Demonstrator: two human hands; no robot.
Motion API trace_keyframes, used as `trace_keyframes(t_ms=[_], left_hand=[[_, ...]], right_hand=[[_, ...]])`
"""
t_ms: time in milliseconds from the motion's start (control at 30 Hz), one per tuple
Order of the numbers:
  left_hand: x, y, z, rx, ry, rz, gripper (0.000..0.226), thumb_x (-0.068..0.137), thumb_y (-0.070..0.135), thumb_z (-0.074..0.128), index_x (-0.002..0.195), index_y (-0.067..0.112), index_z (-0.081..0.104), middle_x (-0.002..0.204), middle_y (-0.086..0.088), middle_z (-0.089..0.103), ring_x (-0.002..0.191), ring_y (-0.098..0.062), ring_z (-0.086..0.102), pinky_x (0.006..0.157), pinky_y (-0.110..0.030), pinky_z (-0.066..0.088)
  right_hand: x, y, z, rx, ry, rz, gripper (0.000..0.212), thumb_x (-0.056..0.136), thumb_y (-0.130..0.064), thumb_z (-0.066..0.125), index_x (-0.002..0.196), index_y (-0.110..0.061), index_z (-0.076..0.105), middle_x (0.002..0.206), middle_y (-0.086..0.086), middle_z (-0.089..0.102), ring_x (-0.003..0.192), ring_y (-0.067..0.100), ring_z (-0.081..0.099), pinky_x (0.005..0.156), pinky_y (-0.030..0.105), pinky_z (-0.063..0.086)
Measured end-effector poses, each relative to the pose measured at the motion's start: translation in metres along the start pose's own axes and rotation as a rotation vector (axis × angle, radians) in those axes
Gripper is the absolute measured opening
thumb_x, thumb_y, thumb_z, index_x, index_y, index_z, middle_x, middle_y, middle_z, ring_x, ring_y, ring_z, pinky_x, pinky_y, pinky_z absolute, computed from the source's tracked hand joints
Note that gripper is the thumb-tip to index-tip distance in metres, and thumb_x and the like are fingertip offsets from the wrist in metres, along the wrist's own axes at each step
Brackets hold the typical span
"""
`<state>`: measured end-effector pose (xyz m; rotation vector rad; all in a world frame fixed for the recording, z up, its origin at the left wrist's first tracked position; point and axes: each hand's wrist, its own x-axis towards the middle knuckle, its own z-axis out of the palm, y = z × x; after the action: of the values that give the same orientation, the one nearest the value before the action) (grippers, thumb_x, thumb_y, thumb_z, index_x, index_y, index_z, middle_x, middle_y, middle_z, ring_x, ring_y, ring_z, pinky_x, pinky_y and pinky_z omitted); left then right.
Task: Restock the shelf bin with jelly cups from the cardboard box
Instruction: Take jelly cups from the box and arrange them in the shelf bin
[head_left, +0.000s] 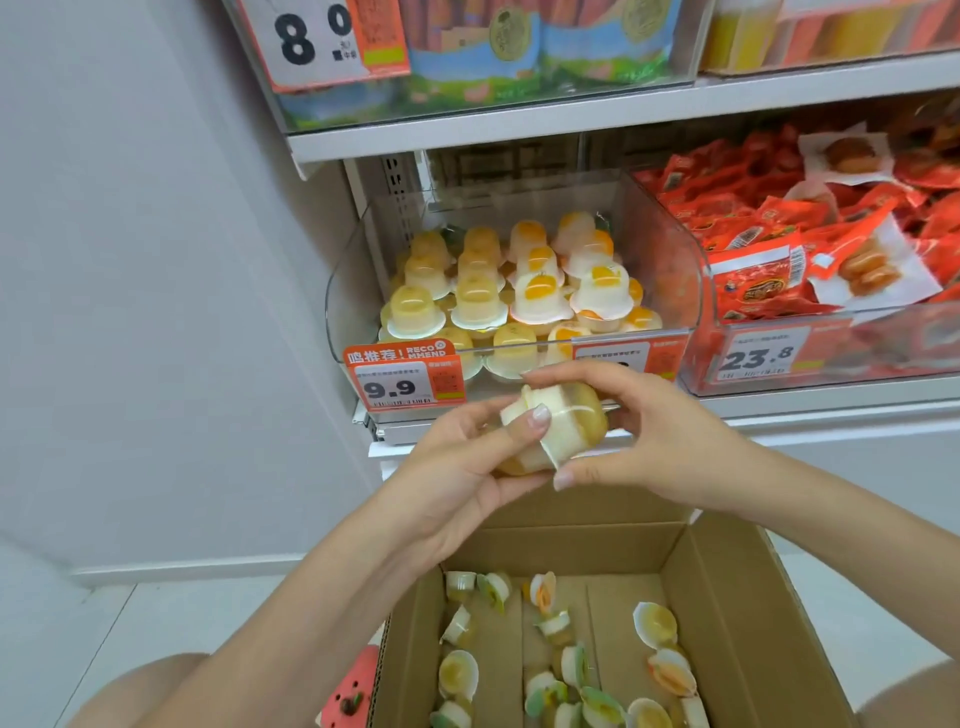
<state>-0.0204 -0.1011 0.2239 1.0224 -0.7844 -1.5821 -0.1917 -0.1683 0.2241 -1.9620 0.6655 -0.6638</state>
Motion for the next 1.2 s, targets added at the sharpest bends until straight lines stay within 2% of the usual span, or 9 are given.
trace_keyframes(t_ms=[200, 367, 567, 633, 700, 800, 933, 1100, 1200], left_hand=[[-0.007, 0.004, 0.001, -0.205, 0.078, -0.160, 0.027, 0.069, 0.023, 0.068, 0.085, 0.004, 0.077, 0.110, -0.022, 0.068, 0.105, -0.034, 0.064, 0.068, -0.032, 0.060], [-0.010, 0.014, -0.006, -0.313, 0.121, -0.237, 0.047, 0.063, 0.025, 0.071, 0.104, 0.003, 0.065, 0.105, -0.020, 0.069, 0.087, -0.030, 0.069, 0.056, -0.034, 0.060], [-0.007, 0.034, -0.022, -0.405, 0.152, -0.201, 0.057, 0.069, 0.033, 0.074, 0.117, 0.003, 0.061, 0.111, -0.021, 0.067, 0.099, -0.033, 0.067, 0.074, -0.043, 0.058], [-0.007, 0.046, -0.028, -0.186, 0.200, -0.177, 0.060, 0.078, 0.052, 0.065, 0.117, 0.006, 0.061, 0.112, -0.015, 0.068, 0.098, -0.030, 0.067, 0.075, -0.040, 0.059], [-0.005, 0.055, -0.045, 0.408, 0.411, -0.083, 0.060, 0.081, 0.065, 0.054, 0.109, 0.013, 0.066, 0.104, 0.001, 0.068, 0.093, -0.017, 0.066, 0.078, -0.035, 0.055], [0.003, 0.056, -0.076, 1.045, 0.656, 0.129, 0.030, 0.080, 0.046, 0.067, 0.093, 0.019, 0.068, 0.091, 0.008, 0.066, 0.087, -0.014, 0.061, 0.077, -0.032, 0.051], [0.011, 0.058, -0.096, 1.079, 0.595, 0.115, 0.016, 0.080, 0.026, 0.071, 0.092, 0.020, 0.061, 0.092, 0.005, 0.063, 0.078, -0.011, 0.055, 0.062, -0.021, 0.042], [0.013, 0.062, -0.105, 1.042, 0.548, 0.158, 0.017, 0.078, 0.020, 0.074, 0.090, 0.019, 0.063, 0.087, 0.005, 0.062, 0.069, 0.000, 0.051, 0.055, -0.007, 0.037], [0.014, 0.062, -0.109, 1.041, 0.544, 0.170, 0.018, 0.076, 0.013, 0.073, 0.088, 0.021, 0.062, 0.086, 0.006, 0.061, 0.066, 0.002, 0.049, 0.052, -0.006, 0.038]], right_hand=[[0.006, -0.003, 0.006, -0.060, -0.017, 0.008, 0.060, 0.066, -0.028, 0.086, 0.119, -0.032, 0.058, 0.118, -0.020, 0.059, 0.109, 0.003, 0.057, 0.093, 0.027, 0.048], [0.020, -0.009, 0.007, -0.044, -0.095, 0.030, 0.064, 0.065, -0.027, 0.086, 0.122, -0.026, 0.058, 0.124, -0.010, 0.059, 0.115, 0.007, 0.057, 0.100, 0.030, 0.047], [0.052, -0.026, 0.016, -0.088, -0.031, 0.014, 0.049, 0.065, -0.015, 0.087, 0.110, -0.023, 0.067, 0.101, -0.005, 0.071, 0.095, 0.007, 0.065, 0.085, 0.020, 0.051], [0.074, -0.029, 0.015, -0.135, 0.086, 0.027, 0.042, 0.064, -0.021, 0.087, 0.102, -0.027, 0.068, 0.091, -0.009, 0.071, 0.084, 0.004, 0.064, 0.077, 0.018, 0.051], [0.107, -0.028, 0.007, -0.200, 0.301, 0.057, 0.038, 0.066, -0.026, 0.085, 0.099, -0.027, 0.067, 0.087, -0.015, 0.066, 0.078, 0.001, 0.061, 0.070, 0.013, 0.049], [0.165, -0.024, -0.010, -0.256, 0.515, 0.089, 0.050, 0.066, -0.036, 0.084, 0.109, -0.017, 0.066, 0.095, -0.004, 0.068, 0.087, 0.011, 0.063, 0.072, 0.022, 0.049], [0.225, -0.019, -0.019, -0.425, 0.500, 0.171, 0.065, 0.070, -0.044, 0.079, 0.124, -0.015, 0.057, 0.112, 0.001, 0.061, 0.098, 0.016, 0.057, 0.076, 0.026, 0.046], [0.260, -0.011, -0.023, -0.719, 0.262, 0.207, 0.072, 0.069, -0.044, 0.080, 0.128, -0.012, 0.051, 0.115, 0.004, 0.056, 0.096, 0.018, 0.052, 0.072, 0.027, 0.041], [0.271, -0.008, -0.026, -0.823, 0.147, 0.206, 0.081, 0.069, -0.043, 0.080, 0.136, -0.014, 0.045, 0.130, 0.008, 0.052, 0.112, 0.026, 0.053, 0.075, 0.029, 0.042]])
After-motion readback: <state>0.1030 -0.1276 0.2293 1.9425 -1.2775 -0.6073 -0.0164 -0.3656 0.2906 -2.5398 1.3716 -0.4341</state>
